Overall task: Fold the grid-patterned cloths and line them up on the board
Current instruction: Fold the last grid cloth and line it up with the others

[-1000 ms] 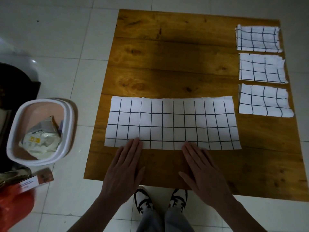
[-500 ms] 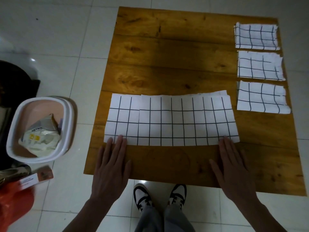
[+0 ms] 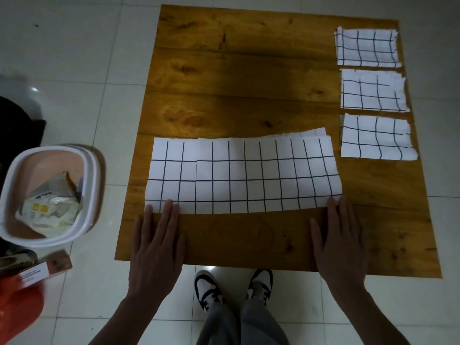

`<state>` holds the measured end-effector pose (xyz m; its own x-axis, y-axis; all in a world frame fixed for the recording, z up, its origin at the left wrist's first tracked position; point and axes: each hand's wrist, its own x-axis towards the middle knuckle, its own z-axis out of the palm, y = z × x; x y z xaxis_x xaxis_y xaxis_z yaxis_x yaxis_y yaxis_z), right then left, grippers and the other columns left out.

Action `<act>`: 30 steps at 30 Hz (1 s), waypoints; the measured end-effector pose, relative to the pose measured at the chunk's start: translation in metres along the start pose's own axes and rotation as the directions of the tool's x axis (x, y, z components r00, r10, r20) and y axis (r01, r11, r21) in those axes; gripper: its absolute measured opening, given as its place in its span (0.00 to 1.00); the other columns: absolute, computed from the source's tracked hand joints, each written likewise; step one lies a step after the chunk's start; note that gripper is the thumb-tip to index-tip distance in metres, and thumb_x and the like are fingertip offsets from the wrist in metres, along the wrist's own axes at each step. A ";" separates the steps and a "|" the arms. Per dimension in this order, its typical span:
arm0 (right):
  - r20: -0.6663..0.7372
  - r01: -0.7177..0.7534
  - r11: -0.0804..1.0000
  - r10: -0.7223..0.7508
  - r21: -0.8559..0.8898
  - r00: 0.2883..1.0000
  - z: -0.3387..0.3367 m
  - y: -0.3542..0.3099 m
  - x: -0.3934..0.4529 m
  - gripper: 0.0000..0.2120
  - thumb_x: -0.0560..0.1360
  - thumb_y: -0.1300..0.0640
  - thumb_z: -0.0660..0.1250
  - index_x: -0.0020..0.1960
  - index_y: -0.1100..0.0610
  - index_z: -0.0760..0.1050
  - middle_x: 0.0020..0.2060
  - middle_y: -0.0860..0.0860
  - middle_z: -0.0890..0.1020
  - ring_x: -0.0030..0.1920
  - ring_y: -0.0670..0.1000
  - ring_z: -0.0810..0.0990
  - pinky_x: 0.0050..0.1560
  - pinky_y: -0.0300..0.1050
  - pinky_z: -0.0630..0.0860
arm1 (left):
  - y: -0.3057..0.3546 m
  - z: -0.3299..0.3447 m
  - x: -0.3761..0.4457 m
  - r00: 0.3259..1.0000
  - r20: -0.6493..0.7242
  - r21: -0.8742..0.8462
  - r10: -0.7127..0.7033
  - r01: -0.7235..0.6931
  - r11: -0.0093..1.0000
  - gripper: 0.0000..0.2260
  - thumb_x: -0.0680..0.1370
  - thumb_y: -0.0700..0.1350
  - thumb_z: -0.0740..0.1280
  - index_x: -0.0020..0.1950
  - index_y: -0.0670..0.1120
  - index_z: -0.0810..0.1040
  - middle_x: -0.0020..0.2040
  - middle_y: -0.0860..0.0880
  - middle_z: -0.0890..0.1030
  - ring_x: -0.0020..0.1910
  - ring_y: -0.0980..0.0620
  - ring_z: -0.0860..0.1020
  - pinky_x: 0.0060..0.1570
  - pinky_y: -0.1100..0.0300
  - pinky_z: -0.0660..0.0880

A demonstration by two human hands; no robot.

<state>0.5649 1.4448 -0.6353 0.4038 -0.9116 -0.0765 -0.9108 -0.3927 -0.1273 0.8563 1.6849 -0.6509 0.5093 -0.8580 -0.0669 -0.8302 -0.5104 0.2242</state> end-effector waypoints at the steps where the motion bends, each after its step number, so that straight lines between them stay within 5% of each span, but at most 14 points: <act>1: -0.001 -0.002 1.000 0.002 0.002 1.000 0.000 0.000 0.000 0.34 0.84 0.39 0.51 0.83 0.57 0.57 0.82 0.59 0.61 0.82 0.59 0.58 0.80 0.63 0.57 | 0.000 0.000 0.000 1.000 0.002 -0.004 -0.002 0.002 1.000 0.29 0.86 0.55 0.53 0.84 0.42 0.59 0.85 0.43 0.58 0.84 0.36 0.51 0.78 0.30 0.58; 6: -0.034 -0.020 0.998 0.022 0.058 0.999 -0.004 0.003 0.004 0.30 0.84 0.41 0.53 0.79 0.57 0.66 0.78 0.58 0.69 0.77 0.61 0.67 0.77 0.65 0.62 | 0.010 0.000 0.001 0.998 -0.026 -0.050 -0.049 0.047 0.998 0.29 0.85 0.55 0.53 0.84 0.42 0.60 0.85 0.42 0.59 0.85 0.37 0.51 0.80 0.32 0.55; 11: -0.080 -0.139 0.966 0.159 0.219 0.984 -0.013 -0.002 0.026 0.27 0.83 0.41 0.62 0.76 0.55 0.66 0.67 0.59 0.75 0.64 0.63 0.75 0.60 0.65 0.76 | 0.037 0.003 0.009 0.998 -0.059 -0.124 -0.011 0.004 0.992 0.30 0.86 0.54 0.55 0.84 0.42 0.59 0.85 0.42 0.58 0.85 0.41 0.54 0.82 0.39 0.54; 15: -0.008 -0.312 0.903 0.329 0.296 0.944 -0.021 -0.011 0.049 0.33 0.77 0.46 0.73 0.75 0.58 0.65 0.63 0.61 0.75 0.62 0.63 0.74 0.57 0.59 0.73 | 0.070 0.007 0.025 0.987 -0.035 -0.127 0.154 -0.157 0.979 0.29 0.87 0.54 0.54 0.85 0.42 0.57 0.86 0.43 0.55 0.85 0.43 0.53 0.83 0.45 0.52; 19: 0.127 -0.410 0.831 0.392 0.376 0.911 -0.031 -0.011 0.065 0.26 0.76 0.51 0.75 0.68 0.60 0.70 0.56 0.59 0.77 0.55 0.60 0.76 0.50 0.52 0.71 | 0.096 0.016 0.039 0.955 0.019 -0.084 0.298 -0.295 0.952 0.27 0.88 0.55 0.51 0.84 0.43 0.59 0.85 0.44 0.57 0.85 0.45 0.54 0.80 0.45 0.56; 26: 0.302 -0.537 0.669 0.444 0.514 0.843 -0.039 -0.009 0.073 0.25 0.77 0.53 0.75 0.70 0.58 0.72 0.58 0.56 0.78 0.50 0.52 0.75 0.44 0.46 0.72 | 0.103 0.024 0.040 0.957 0.061 -0.024 0.284 -0.283 0.959 0.28 0.88 0.57 0.51 0.85 0.44 0.58 0.86 0.45 0.56 0.85 0.44 0.55 0.79 0.44 0.57; 30: 0.242 -0.511 0.560 0.486 0.652 0.840 -0.047 -0.015 0.064 0.16 0.81 0.55 0.70 0.65 0.58 0.74 0.45 0.48 0.76 0.40 0.46 0.72 0.36 0.42 0.65 | 0.105 0.024 0.039 0.960 0.053 -0.027 0.274 -0.272 0.962 0.28 0.87 0.57 0.53 0.85 0.44 0.58 0.86 0.45 0.56 0.85 0.43 0.54 0.79 0.42 0.58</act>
<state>0.6008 1.3865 -0.5922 -0.0826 -0.9273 -0.3651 -0.6605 0.3252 -0.6767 0.7833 1.5965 -0.6531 0.2501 -0.9667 -0.0543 -0.9311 -0.2555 0.2603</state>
